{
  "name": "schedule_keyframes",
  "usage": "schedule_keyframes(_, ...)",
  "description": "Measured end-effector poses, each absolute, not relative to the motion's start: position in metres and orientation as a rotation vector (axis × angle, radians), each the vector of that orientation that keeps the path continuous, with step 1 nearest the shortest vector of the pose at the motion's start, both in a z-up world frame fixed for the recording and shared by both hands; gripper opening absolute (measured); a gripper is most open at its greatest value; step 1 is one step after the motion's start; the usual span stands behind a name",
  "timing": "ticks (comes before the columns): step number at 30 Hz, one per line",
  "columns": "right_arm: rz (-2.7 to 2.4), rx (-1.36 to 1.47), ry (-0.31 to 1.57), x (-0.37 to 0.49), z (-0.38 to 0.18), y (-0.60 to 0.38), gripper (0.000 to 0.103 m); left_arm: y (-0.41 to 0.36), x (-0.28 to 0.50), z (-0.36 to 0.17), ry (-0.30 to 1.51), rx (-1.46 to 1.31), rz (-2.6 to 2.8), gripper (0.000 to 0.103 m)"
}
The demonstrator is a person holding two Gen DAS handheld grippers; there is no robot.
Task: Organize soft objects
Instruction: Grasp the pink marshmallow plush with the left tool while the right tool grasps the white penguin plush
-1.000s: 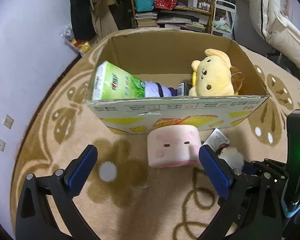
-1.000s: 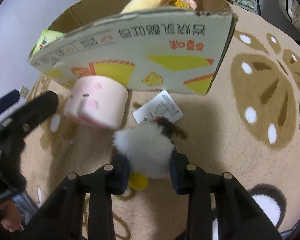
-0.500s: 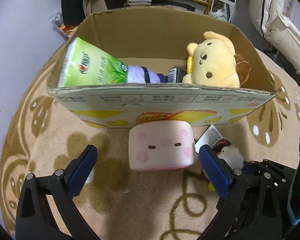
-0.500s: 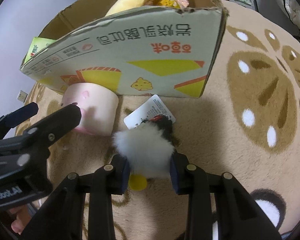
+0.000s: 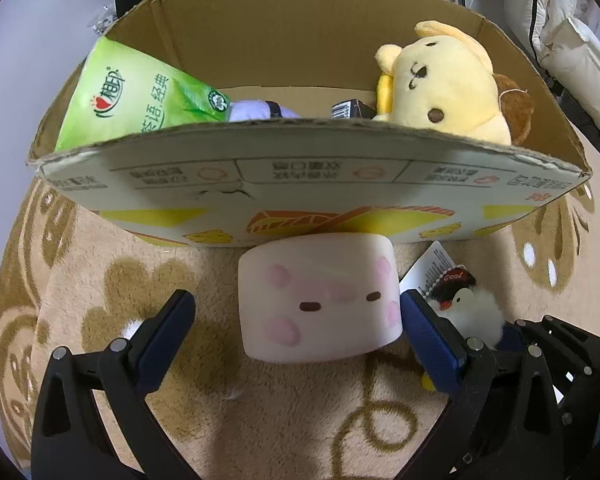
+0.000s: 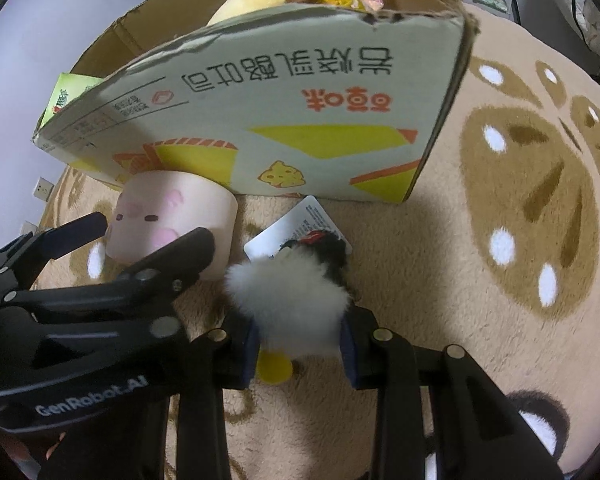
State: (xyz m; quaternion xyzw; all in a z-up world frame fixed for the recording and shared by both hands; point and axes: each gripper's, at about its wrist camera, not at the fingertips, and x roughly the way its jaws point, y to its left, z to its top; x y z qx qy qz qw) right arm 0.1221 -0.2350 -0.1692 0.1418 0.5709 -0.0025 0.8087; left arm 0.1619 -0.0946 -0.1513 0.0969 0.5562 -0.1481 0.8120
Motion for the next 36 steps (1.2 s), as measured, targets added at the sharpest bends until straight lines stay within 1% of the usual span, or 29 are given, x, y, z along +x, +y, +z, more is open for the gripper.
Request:
schedule_keyframes(6,-0.01,0.299,1.214,0.121,-0.166,-0.229,0.035,-0.083,0.162,-0.156,1.218,0.114,-0.294,0.099)
schedule_keyframes(8,-0.012,0.292,1.213,0.122,-0.165,-0.226,0.035,-0.081,0.161,-0.157,1.22,0.088,-0.308,0.091)
schedule_keyframes(10,-0.012,0.288,1.212,0.12,-0.166,-0.221,0.035,-0.081,0.16,-0.157,1.227,0.062,-0.332,0.078)
schedule_keyframes(11,-0.012,0.288,1.21,0.118,-0.164,-0.219,0.035,-0.081,0.159,-0.157,1.226,0.057,-0.339,0.075)
schedule_keyframes(12,-0.011,0.289,1.209,0.116,-0.163,-0.215,0.035,-0.082,0.157,-0.156,1.223,0.056,-0.347,0.067)
schedule_keyframes(14,-0.011,0.292,1.204,0.114,-0.163,-0.215,0.035,-0.085,0.152,-0.154,1.207,0.083,-0.347,0.063)
schedule_keyframes(16,-0.011,0.288,1.2,0.111,-0.163,-0.216,0.035,-0.087,0.148,-0.153,1.198,0.099,-0.348,0.055)
schedule_keyframes(19,-0.014,0.283,1.193,0.109,-0.16,-0.217,0.034,-0.084,0.144,-0.149,1.195,0.075,-0.347,0.05)
schedule_keyframes(25,-0.02,0.283,1.175,0.103,-0.155,-0.216,0.033,-0.067,0.133,-0.141,1.176,0.065,-0.309,0.042)
schedule_keyframes(36,-0.018,0.336,1.079,0.089,-0.127,-0.225,0.032,-0.05,0.097,-0.112,1.088,0.081,-0.225,0.042)
